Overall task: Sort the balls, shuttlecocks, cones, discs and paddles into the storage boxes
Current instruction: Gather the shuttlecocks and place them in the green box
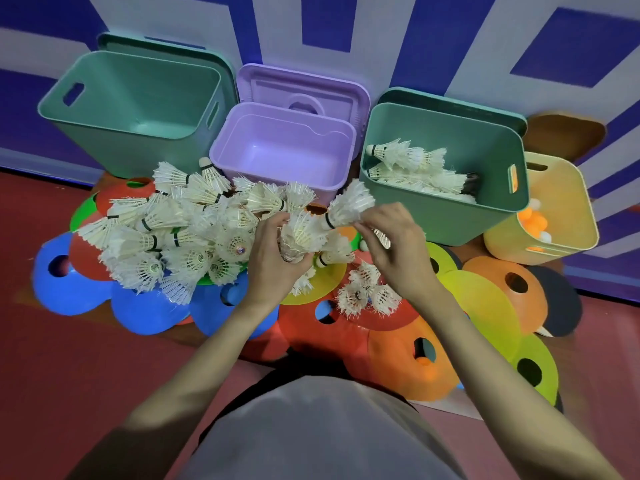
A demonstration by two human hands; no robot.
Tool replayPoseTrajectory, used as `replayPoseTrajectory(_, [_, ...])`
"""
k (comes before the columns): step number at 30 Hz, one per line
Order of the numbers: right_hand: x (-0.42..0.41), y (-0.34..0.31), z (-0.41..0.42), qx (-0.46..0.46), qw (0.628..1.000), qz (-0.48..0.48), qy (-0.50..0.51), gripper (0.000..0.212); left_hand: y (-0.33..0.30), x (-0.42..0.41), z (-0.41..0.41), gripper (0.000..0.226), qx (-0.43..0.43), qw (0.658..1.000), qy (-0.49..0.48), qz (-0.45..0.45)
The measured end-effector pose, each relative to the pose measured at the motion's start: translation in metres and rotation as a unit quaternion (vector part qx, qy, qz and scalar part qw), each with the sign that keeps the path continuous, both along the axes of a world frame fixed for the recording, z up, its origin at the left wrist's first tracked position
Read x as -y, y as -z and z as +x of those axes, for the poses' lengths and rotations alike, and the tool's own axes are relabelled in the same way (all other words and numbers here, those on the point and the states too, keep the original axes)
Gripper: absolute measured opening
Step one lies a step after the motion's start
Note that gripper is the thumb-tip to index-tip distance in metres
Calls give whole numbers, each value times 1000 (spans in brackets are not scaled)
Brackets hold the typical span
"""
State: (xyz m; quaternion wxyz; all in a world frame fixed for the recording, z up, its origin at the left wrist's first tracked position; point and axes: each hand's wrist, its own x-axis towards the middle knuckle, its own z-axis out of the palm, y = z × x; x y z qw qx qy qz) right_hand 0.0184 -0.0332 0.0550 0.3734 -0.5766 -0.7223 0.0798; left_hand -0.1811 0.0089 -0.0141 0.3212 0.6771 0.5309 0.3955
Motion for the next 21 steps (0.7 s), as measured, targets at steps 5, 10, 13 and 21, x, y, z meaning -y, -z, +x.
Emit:
replayPoseTrajectory(5, [-10,13,-11,78,990,-53,-106,14,-3,-2,4,67,4,1000,20,-6])
replayPoseTrajectory(10, [-14,18,-25,42,986,-86,-135,22,-4,-4,-1,65,12,1000,-2,-13])
replayPoseTrajectory(13, [-17,17,-27,-32,992,-73,-96,31,-3,-7,-10,63,29,999,-28,-15])
replayPoseTrajectory(21, [-42,65,-15,22,971,-238,29,31,-1,-10,-21,61,36,998,-51,-22])
